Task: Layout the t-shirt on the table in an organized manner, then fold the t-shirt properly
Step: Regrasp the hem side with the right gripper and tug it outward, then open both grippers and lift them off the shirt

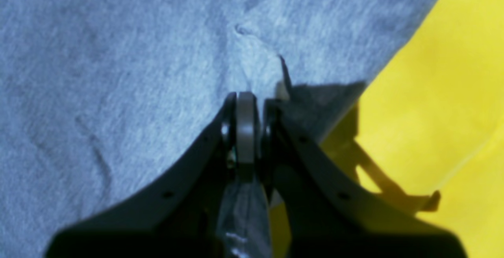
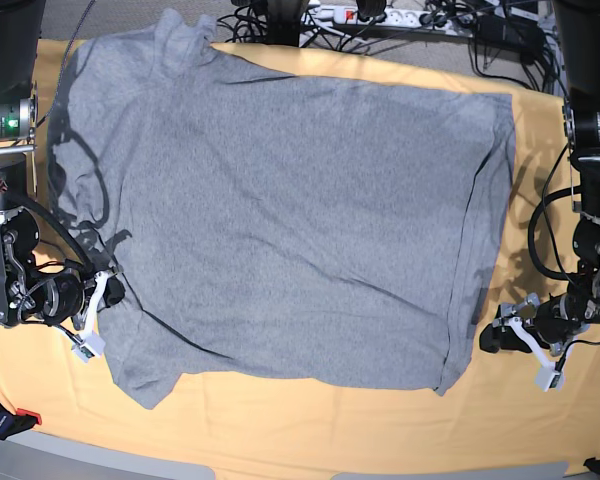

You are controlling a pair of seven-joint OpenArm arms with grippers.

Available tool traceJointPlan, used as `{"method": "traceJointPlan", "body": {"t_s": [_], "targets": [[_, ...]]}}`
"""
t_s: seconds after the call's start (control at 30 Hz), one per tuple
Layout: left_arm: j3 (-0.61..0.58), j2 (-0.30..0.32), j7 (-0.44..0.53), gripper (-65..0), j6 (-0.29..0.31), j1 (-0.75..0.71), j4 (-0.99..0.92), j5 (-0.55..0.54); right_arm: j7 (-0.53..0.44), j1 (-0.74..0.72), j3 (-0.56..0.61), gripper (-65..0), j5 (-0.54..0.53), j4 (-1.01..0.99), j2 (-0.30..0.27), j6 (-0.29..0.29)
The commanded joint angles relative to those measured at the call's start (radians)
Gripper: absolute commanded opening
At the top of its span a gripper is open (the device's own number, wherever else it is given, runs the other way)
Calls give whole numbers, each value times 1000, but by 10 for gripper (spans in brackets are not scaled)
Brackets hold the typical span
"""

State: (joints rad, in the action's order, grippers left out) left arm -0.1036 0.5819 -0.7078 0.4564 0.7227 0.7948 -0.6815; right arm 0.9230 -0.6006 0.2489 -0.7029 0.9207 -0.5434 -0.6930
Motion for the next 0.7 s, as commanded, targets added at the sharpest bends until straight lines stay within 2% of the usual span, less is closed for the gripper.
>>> {"method": "traceJointPlan", "body": {"t_s": [0.0, 0.37, 0.43, 0.53, 0.67], "targets": [[9, 16, 18, -180, 4, 34, 14, -16, -32, -41, -9, -650, -5, 14, -17, -5], [9, 17, 18, -180, 4, 34, 14, -16, -11, -113, -9, -650, 15, 14, -60, -5], [9, 16, 18, -180, 4, 34, 14, -16, -14, -120, -9, -650, 67, 14, -67, 47], [8, 16, 18, -180, 4, 34, 14, -16, -14, -122, -9, -650, 182, 14, -69, 171], [9, 16, 18, -180, 4, 34, 15, -16, -15, -122, -9, -650, 317, 14, -69, 309]]}}
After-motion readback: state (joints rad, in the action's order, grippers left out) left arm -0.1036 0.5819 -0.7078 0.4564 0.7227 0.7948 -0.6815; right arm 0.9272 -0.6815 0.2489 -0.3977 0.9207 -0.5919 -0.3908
